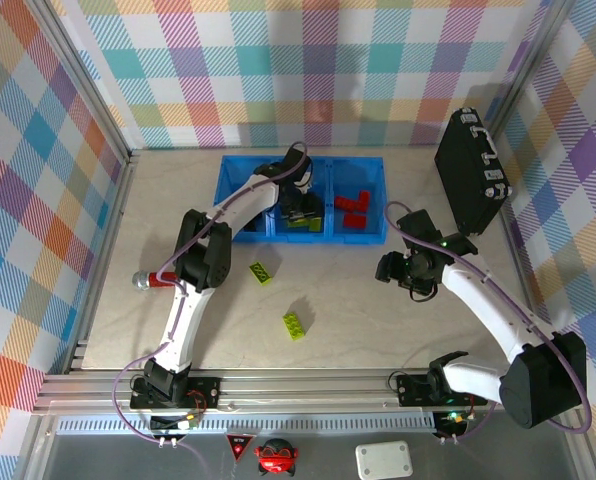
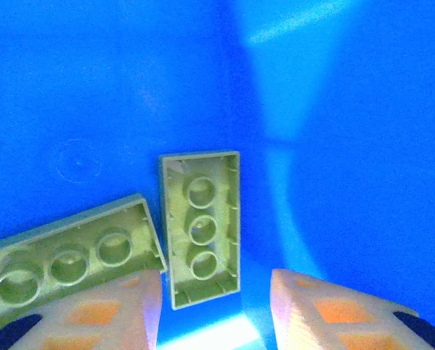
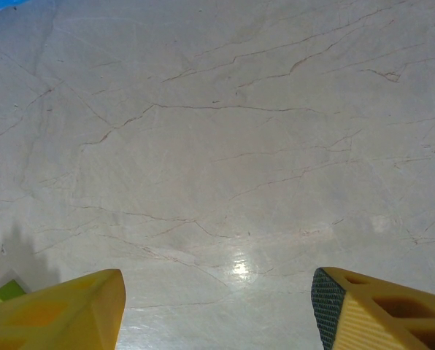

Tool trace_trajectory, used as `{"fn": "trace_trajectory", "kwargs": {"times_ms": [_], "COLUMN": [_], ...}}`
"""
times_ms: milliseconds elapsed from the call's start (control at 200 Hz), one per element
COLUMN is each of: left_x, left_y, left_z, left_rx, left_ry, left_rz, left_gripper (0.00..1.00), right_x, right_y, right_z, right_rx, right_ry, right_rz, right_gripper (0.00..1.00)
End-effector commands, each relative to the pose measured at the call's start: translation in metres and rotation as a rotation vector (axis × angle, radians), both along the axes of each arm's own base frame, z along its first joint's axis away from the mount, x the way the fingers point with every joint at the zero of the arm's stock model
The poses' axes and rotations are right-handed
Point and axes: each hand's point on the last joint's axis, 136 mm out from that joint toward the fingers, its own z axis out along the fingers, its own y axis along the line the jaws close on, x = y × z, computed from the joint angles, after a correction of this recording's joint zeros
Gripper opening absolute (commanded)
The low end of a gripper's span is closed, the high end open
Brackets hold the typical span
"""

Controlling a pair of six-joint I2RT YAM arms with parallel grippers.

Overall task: Sort the legos into containers by color
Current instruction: Place the lego in the container, then pick up the lego from the center of the table.

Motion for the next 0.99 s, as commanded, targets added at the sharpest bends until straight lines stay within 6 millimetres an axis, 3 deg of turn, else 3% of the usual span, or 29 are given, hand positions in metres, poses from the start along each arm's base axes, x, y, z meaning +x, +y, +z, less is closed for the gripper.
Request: {"fn": "trace_trajectory", "kwargs": {"times_ms": [0,215,380,670,990], "left_x": [-0.011,-0.032,-0.054,-0.101,-0.14], "left_y": [0.007,0.025,0.051,0.108,0.18], "left_z": [0.059,0.08,0.09,0.079,0.074], "left_rx": [-0.022,0.013,0.065,0.155,0.181], "left_ry": [-0.081,-0.103,-0.123,-0.086,-0.051], "left_rz": [-0.022,-0.027,-0.01,0.043,0.152], "left_gripper": [0.43,0.43,0.43,0.43,0.42], "right_x": [-0.003,0.005,0.012,0.015,0.014], "right_y": [0.005,0.023,0.044,0.094,0.156], "right_z": [0.002,0.005,0.007,0.001,-0.012], "right_rx": [-0.002,-0.022,-0.059,-0.084,-0.117], "right_ry": [0.023,0.018,0.016,0.042,0.07], "right_rz": [0.03,0.084,0.148,0.271,0.406], "right_gripper": [0.69,0.69,0.69,0.69,0.68]}}
